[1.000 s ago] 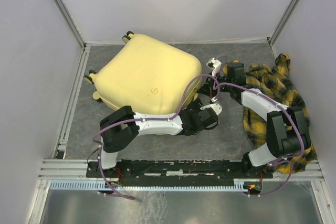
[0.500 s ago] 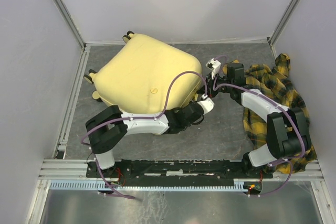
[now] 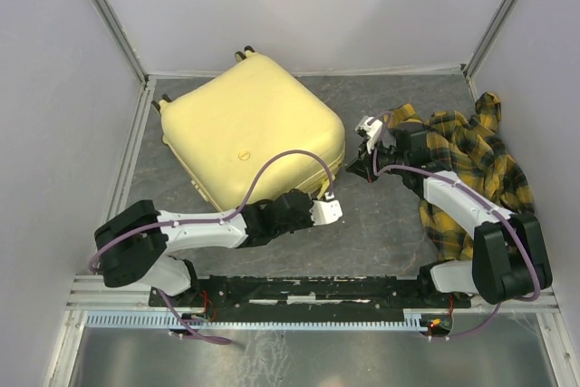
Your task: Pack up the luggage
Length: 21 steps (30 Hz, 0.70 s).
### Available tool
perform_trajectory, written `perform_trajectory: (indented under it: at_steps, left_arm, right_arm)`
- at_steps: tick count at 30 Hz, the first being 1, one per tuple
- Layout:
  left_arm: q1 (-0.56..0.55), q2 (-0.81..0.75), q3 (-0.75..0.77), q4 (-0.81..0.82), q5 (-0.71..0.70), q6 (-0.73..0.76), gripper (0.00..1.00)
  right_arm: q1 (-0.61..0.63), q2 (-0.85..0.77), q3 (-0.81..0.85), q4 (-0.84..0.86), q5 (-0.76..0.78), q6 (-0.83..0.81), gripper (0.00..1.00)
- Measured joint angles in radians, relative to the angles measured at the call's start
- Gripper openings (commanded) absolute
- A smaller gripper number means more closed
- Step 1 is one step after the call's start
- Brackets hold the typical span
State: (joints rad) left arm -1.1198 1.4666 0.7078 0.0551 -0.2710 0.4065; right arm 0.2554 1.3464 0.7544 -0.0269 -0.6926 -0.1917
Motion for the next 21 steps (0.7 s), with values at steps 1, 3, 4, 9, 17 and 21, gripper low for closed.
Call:
perform_trajectory:
  at_steps: [1, 3, 4, 9, 17, 21]
  left_arm:
    - [0.007, -0.018, -0.013, -0.003, 0.027, 0.025, 0.03]
    - [0.020, -0.057, -0.046, -0.005, 0.075, 0.076, 0.03]
    - [0.027, -0.085, -0.071, -0.006, 0.099, 0.111, 0.03]
    - [0.049, -0.237, -0.190, -0.034, 0.185, 0.282, 0.03]
    - [0.074, -0.299, -0.212, -0.109, 0.257, 0.444, 0.03]
    - [0.080, -0.314, -0.215, -0.136, 0.276, 0.495, 0.03]
  right_arm:
    - [0.000, -0.012, -0.009, -0.001, 0.006, -0.010, 0.02]
    - [0.000, -0.024, -0.019, 0.002, 0.024, -0.019, 0.02]
    - [0.000, -0.026, -0.022, 0.006, 0.033, -0.019, 0.02]
    - [0.000, -0.026, -0.024, 0.019, 0.070, -0.024, 0.02]
    - [-0.005, 0.015, 0.000, 0.039, 0.077, -0.037, 0.02]
    - [-0.016, 0.093, 0.061, 0.069, 0.076, -0.016, 0.02]
